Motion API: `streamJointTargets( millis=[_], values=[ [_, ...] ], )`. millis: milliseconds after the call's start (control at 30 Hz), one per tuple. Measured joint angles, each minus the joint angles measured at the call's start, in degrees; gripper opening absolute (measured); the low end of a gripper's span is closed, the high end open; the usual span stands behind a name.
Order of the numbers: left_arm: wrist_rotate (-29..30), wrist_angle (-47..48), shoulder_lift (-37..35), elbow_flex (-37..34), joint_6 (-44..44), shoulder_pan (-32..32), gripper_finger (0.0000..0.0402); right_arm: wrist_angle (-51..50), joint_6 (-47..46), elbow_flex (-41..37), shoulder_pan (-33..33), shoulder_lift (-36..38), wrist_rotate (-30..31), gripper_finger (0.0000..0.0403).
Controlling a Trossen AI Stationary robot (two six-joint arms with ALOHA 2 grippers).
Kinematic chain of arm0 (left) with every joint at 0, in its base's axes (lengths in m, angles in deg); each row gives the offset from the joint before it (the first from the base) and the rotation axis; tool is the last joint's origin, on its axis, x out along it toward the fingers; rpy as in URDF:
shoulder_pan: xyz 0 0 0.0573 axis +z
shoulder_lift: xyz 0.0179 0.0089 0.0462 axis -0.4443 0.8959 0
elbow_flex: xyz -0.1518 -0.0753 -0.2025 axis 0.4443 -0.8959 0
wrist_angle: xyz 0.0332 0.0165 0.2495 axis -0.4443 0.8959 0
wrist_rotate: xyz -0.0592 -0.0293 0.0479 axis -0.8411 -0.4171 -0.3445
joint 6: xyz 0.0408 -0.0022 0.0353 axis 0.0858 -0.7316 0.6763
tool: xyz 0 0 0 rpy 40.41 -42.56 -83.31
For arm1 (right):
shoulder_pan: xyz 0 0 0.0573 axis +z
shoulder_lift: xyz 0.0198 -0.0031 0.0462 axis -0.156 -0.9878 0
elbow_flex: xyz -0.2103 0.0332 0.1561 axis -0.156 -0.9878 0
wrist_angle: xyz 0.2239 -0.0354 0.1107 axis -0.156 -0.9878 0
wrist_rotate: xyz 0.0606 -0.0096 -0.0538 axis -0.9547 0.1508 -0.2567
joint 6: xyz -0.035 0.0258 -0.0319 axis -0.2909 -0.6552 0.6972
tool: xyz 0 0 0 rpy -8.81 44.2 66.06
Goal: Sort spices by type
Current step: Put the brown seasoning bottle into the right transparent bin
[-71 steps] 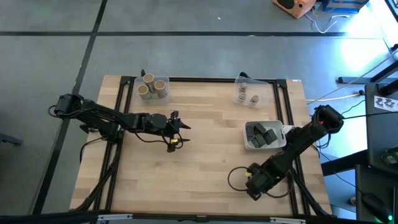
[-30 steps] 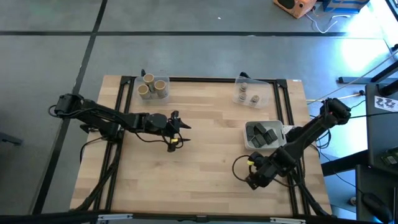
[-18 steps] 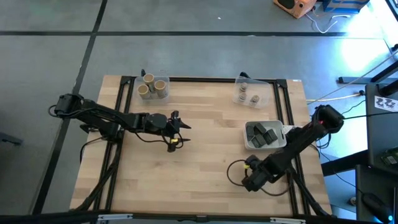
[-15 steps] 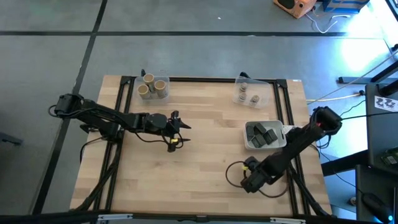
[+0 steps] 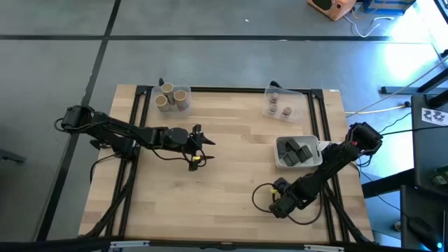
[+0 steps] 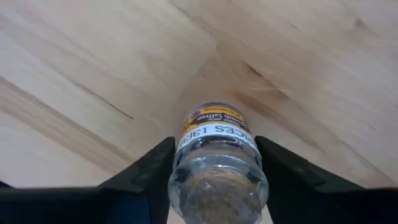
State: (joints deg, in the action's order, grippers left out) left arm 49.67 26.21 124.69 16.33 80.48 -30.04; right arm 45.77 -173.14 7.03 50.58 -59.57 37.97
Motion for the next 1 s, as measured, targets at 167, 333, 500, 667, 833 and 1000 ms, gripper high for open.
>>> streamJointTargets(
  millis=[167,333,500,667,833,1000],
  values=[
    [0.0,-1.3,0.0,0.0,0.0,0.0,0.0248,1.4,2.8,0.0,-0.1,0.4,-0.1,0.0190],
    [0.0,-1.2,0.0,0.0,-0.2,0.0,0.0248,0.9,8.7,1.8,-2.4,1.9,1.7,0.0190],
    [0.0,-1.0,0.0,0.0,0.0,0.0,0.0248,-1.3,18.2,5.8,-6.6,3.3,7.8,0.0192],
    [0.0,-1.4,0.0,0.0,0.1,0.0,0.0248,-11.0,29.1,11.3,-12.0,3.6,14.9,0.0191],
    [0.0,-1.5,0.0,0.0,-0.9,0.0,0.0248,-19.7,40.4,14.8,-19.0,3.8,21.6,0.0191],
    [0.0,-0.7,0.0,0.0,-1.5,0.0,0.0248,-23.9,51.2,14.9,-28.3,3.9,25.9,0.0191]
  ],
)
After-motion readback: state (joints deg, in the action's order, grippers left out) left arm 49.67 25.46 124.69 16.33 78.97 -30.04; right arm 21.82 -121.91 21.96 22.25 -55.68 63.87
